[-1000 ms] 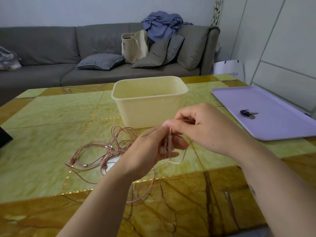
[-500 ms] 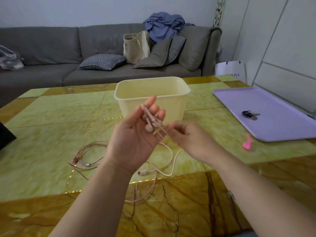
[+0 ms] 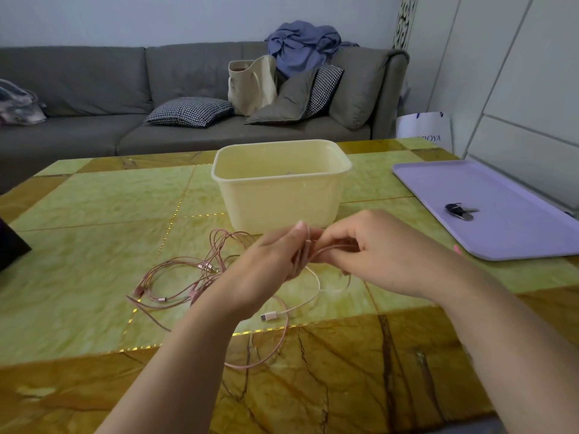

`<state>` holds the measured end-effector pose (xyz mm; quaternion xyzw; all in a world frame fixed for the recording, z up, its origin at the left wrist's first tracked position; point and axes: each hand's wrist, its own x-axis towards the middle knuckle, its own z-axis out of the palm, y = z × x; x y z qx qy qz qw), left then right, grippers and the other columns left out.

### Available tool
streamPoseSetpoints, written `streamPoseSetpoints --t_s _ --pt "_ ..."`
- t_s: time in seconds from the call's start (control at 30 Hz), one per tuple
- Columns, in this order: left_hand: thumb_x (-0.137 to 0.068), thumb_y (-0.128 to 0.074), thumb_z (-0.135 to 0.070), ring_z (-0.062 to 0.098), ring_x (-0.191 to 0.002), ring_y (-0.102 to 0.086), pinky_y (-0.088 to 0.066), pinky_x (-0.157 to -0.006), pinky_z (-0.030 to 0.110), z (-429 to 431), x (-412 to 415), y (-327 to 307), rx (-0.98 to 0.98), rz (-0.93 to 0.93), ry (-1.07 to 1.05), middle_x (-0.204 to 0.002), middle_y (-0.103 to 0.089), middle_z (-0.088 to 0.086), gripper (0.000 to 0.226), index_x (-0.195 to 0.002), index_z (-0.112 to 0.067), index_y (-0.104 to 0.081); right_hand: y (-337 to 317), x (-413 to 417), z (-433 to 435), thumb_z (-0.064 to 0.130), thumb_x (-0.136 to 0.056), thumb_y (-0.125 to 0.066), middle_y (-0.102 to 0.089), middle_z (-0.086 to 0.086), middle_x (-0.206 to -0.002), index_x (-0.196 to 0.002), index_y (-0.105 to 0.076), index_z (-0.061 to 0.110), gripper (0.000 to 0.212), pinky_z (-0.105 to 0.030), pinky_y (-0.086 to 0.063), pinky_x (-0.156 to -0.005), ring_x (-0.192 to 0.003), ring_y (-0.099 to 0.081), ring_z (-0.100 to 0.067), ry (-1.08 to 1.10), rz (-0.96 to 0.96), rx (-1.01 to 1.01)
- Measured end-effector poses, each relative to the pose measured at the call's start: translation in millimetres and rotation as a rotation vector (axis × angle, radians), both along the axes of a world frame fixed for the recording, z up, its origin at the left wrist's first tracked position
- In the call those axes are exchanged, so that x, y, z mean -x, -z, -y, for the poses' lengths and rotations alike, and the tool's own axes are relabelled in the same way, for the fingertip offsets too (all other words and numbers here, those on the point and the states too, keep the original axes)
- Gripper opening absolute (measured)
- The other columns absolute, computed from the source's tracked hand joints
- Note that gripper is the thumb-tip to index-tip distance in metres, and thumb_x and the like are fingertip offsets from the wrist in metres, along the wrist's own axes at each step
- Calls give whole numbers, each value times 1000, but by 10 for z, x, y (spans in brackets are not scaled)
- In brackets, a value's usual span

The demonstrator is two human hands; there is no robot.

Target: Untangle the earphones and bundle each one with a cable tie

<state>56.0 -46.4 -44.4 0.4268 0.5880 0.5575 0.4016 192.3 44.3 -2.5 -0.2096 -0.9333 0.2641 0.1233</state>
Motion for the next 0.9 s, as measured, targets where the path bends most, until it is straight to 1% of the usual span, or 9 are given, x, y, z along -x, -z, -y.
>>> streamPoseSetpoints --t_s 0.17,0.23,0.3,0.43,0.57,0.67,0.73,0.8,0.9 --pt "-98 -36 -37 11 -85 -62 -44 -85 35 57 27 -15 94 -88 139 -81 -70 -1 38 -91 -18 -68 51 9 -103 31 -84 -67 -70 15 -75 -81 -72 31 6 -36 -55 -73 -73 -64 -1 38 -130 2" --pt "-94 -46 -42 20 -91 -64 -44 -94 43 103 65 -29 136 -19 227 -76 -67 0 34 -86 -19 -71 66 15 -127 30 -84 -68 -69 14 -74 -79 -72 31 6 -28 -53 -70 -72 -63 -1 18 -165 36" --pt "-91 -50 -35 18 -84 -66 -43 -96 48 135 88 -37 143 115 318 -67 -59 1 30 -81 -16 -70 103 27 -162 30 -83 -70 -70 13 -75 -79 -73 31 5 -16 -48 -66 -69 -61 1 -10 -213 126" --pt "-89 -44 -26 15 -73 -64 -48 -91 54 112 126 -54 -4 468 363 -60 -49 -2 28 -77 -15 -67 271 69 -285 33 -74 -68 -67 5 -70 -86 -72 22 16 -20 -46 -58 -60 -56 -7 -35 -295 464" --pt "-92 -44 -25 16 -76 -66 -50 -90 56 96 251 -52 -162 753 363 -63 -53 -3 26 -84 -12 -65 442 114 -341 11 -71 -65 -61 -2 -70 -98 -67 10 27 -16 -35 -49 -47 -40 -7 -16 -343 1021" --pt "-92 -53 -22 18 -84 -67 -47 -95 56 123 354 -49 -215 853 402 -69 -56 -2 16 -90 -11 -64 504 140 -352 13 -73 -62 -55 1 -59 -98 -66 8 26 -20 -36 -56 -50 -37 -6 -9 -297 1156" --pt "-88 -59 -22 16 -81 -67 -48 -93 55 148 393 -89 -264 854 346 -67 -56 -4 11 -87 -12 -64 518 156 -364 16 -76 -59 -43 4 -52 -95 -67 7 23 -24 -42 -61 -52 -39 -8 15 -310 1198" --pt "-89 -49 -24 12 -74 -66 -52 -86 53 165 404 -160 -324 853 177 -62 -53 -7 18 -82 -14 -62 519 156 -370 20 -80 -56 -33 5 -49 -94 -67 6 22 -25 -47 -62 -51 -36 -9 48 -320 1206" --pt "-92 -39 -26 9 -68 -65 -54 -79 51 146 411 -197 -398 894 -87 -62 -54 -9 22 -86 -16 -58 510 139 -358 21 -94 -49 -28 7 -51 -93 -68 9 23 -23 -40 -57 -47 -29 -7 75 -208 1048"
